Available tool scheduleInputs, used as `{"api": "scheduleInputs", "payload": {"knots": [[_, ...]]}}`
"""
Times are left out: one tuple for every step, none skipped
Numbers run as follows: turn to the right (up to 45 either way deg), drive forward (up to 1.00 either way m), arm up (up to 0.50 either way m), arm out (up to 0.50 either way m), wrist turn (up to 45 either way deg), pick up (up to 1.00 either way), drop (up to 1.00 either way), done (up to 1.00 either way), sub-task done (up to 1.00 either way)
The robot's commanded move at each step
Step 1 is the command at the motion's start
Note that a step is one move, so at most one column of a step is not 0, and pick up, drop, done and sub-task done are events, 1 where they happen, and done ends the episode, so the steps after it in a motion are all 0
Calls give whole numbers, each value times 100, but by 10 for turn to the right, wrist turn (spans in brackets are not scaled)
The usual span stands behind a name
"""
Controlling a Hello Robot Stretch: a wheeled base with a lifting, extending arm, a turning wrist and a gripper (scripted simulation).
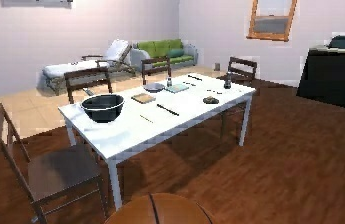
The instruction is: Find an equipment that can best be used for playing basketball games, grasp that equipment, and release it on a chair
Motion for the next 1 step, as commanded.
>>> {"api": "scheduleInputs", "payload": {"knots": [[0, 10, 0, 0, 0, 0, 0, 0, 0]]}}
